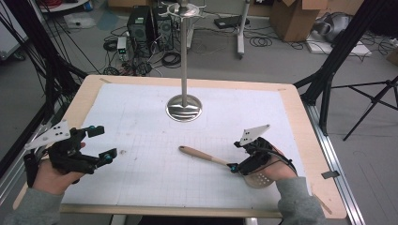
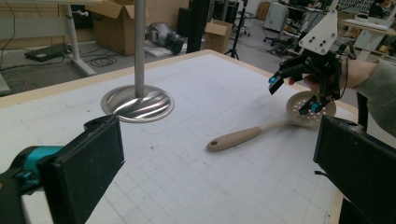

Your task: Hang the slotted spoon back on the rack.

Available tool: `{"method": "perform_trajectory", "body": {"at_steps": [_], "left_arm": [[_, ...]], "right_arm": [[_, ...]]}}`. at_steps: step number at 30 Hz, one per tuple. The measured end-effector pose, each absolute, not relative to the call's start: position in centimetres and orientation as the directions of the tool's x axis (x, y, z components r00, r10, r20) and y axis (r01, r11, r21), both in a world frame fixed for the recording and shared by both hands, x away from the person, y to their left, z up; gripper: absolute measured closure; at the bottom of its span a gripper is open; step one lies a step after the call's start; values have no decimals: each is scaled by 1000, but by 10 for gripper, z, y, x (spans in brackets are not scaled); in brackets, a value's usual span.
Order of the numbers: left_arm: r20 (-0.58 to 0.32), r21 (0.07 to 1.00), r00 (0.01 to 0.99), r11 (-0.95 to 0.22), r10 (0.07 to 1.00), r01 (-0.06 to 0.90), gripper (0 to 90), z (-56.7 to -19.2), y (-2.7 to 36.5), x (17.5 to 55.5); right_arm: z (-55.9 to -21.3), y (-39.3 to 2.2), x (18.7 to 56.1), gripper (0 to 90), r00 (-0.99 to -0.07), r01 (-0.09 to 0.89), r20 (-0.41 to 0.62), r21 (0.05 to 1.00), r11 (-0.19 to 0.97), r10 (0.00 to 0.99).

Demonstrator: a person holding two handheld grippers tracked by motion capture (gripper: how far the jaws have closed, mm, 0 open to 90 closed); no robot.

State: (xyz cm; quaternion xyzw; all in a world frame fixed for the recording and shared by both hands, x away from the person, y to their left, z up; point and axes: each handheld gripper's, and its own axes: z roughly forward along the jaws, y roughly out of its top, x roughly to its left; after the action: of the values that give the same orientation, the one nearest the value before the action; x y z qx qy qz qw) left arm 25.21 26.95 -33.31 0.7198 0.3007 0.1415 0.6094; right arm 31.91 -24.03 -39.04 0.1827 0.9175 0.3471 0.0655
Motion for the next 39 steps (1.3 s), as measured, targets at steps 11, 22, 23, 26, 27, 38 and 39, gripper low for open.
{"method": "perform_trajectory", "body": {"at_steps": [11, 22, 23, 26, 27, 38, 39], "left_arm": [[-162, 962, 778, -80, 608, 263, 20, -334, 271, 251], [-163, 960, 771, -80, 615, 267, 20, -335, 274, 250], [-165, 960, 771, -78, 615, 268, 20, -335, 274, 250], [-163, 961, 772, -80, 615, 267, 20, -335, 274, 249], [-164, 961, 771, -78, 615, 267, 20, -335, 274, 249], [-166, 959, 769, -81, 617, 272, 20, -336, 274, 250], [-167, 959, 769, -81, 617, 273, 20, -337, 274, 250]], "right_arm": [[-401, -235, 321, 178, -928, 294, 2, 618, 729, 372], [-408, -230, 322, 339, -937, 293, 2, 545, 785, 349], [-410, -230, 322, 344, -939, 291, 3, 535, 793, 343], [-412, -228, 322, 378, -942, 289, 3, 516, 806, 336], [-412, -227, 322, 390, -943, 288, 6, 519, 805, 333], [-415, -224, 321, 519, -943, 299, 20, 486, 821, 332], [-415, -224, 321, 530, -942, 301, 19, 481, 823, 334]]}}
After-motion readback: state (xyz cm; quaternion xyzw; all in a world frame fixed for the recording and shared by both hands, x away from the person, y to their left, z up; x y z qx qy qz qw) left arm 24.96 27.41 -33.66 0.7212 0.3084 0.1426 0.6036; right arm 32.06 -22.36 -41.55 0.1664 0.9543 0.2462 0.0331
